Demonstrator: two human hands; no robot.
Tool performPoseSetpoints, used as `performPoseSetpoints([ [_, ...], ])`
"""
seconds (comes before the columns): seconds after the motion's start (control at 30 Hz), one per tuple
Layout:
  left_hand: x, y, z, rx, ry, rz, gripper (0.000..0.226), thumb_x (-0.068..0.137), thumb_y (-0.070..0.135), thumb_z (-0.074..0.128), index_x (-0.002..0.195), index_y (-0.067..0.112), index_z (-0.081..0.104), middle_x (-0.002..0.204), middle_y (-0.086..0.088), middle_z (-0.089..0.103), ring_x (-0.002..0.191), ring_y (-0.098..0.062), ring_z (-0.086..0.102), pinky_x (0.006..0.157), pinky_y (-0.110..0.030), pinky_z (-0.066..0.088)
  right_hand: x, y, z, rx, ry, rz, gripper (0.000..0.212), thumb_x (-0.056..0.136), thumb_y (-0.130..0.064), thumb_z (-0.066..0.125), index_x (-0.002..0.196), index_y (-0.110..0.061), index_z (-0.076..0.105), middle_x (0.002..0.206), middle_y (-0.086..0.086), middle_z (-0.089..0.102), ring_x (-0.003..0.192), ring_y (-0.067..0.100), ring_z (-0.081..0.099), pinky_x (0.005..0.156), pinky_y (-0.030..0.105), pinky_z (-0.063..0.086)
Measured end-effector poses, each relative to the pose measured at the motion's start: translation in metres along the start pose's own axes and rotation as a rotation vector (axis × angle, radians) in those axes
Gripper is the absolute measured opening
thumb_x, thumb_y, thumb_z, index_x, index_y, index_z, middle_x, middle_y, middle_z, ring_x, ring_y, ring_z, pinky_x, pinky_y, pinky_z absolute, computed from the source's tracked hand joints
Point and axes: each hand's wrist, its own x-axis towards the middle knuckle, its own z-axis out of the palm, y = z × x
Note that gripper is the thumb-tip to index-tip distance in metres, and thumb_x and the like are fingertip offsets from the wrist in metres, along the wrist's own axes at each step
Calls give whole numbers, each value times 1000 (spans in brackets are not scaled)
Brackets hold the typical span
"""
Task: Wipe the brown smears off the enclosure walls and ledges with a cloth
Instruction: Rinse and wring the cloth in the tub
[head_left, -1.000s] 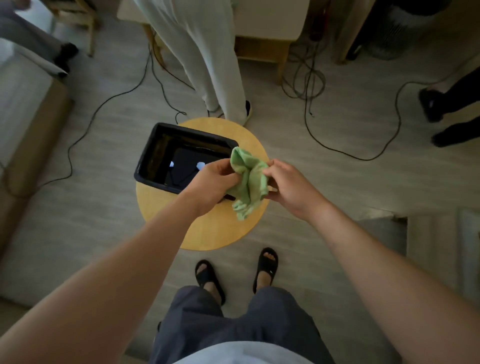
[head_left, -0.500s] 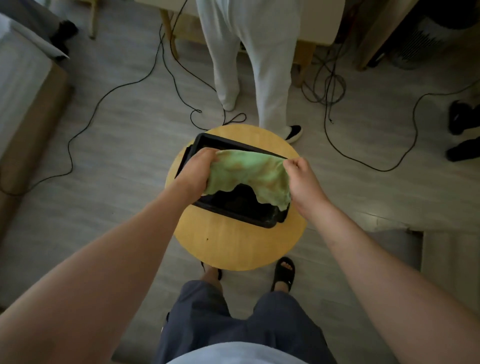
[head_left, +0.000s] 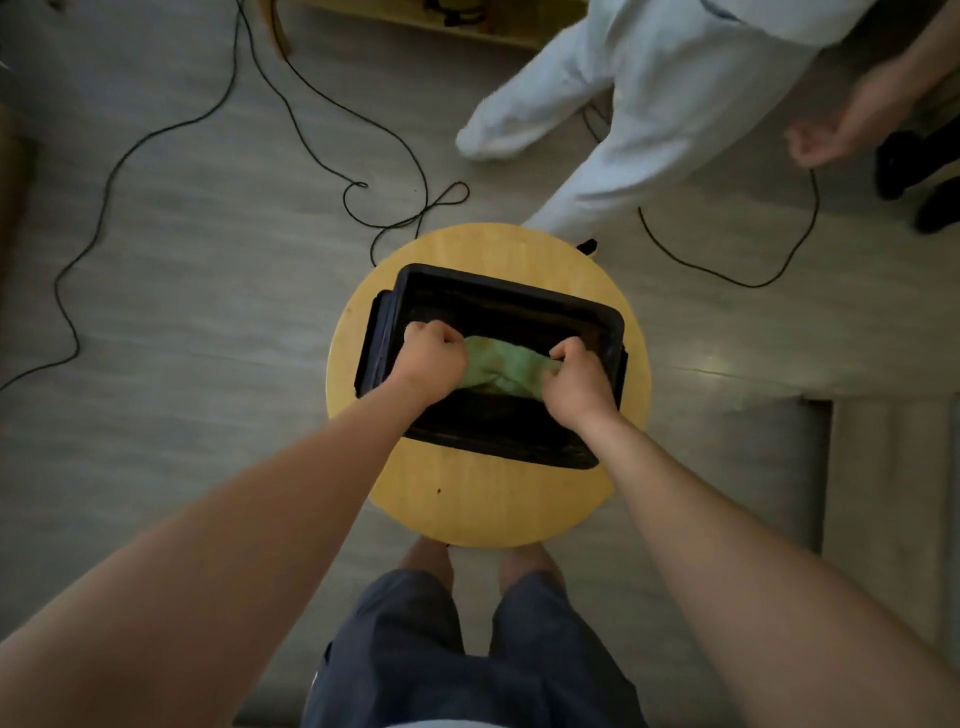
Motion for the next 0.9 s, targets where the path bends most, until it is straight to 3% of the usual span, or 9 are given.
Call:
performPoseSetpoints([
  [0.1,14,0,17,-257,-101,-187,40,103,19,47,141,24,56,119,-4,53,106,-23,56,95,-45,57,13,5,15,-8,-140,30,37,106,-27,46,143,-20,45,130,9,52,89,20,61,61,31,47],
  [0.17,24,-3,28,-264,-170,-234,45,103,21,48,147,33,50,119,-2,52,112,-25,52,100,-46,52,25,11,24,-37,-250,79,50,108,-30,41,156,-22,35,145,11,49,115,30,61,85,37,55],
  [0.27,39,-12,42,-261,-245,-280,40,104,32,48,144,36,51,131,-1,56,121,-24,52,105,-45,43,42,21,37,-25,-312,98,53,110,-33,38,162,-25,27,164,9,32,145,34,40,115,41,39],
  [0.37,50,-26,54,-296,-240,-319,19,107,33,45,123,31,56,117,4,61,102,-13,57,96,-36,41,53,29,49,39,-201,93,52,108,-32,44,158,-21,31,155,12,40,137,36,48,109,43,45],
  [0.5,70,-41,67,-288,-125,-369,38,105,33,44,140,21,53,130,-2,57,114,-22,55,100,-36,43,73,31,66,90,-32,166,55,106,-37,49,153,-14,32,159,17,28,140,40,42,113,46,40],
  [0.6,77,-45,72,-477,-33,-475,43,106,35,45,144,17,53,136,-6,59,121,-28,57,108,-42,47,88,24,75,54,-147,199,49,107,-39,46,146,-10,44,149,17,44,133,36,48,101,34,40],
  [0.73,79,-40,77,-773,-24,-619,33,109,38,44,117,14,66,111,-16,70,95,-31,68,78,-42,59,89,8,75,207,-332,183,42,109,-42,41,128,-10,61,118,10,64,108,28,62,95,34,50],
  [0.83,79,-35,78,-916,-76,-675,37,106,45,47,116,13,64,112,-21,68,99,-37,66,74,-46,57,60,-11,68,431,-393,96,38,106,-54,46,101,-22,66,100,3,68,93,18,65,90,37,55],
  [0.9,79,-29,83,-930,-52,-676,35,107,42,47,104,11,62,98,-15,65,88,-30,64,68,-37,54,41,-20,63,489,-384,14,43,104,-53,50,93,-16,69,89,3,69,82,13,66,76,31,54],
])
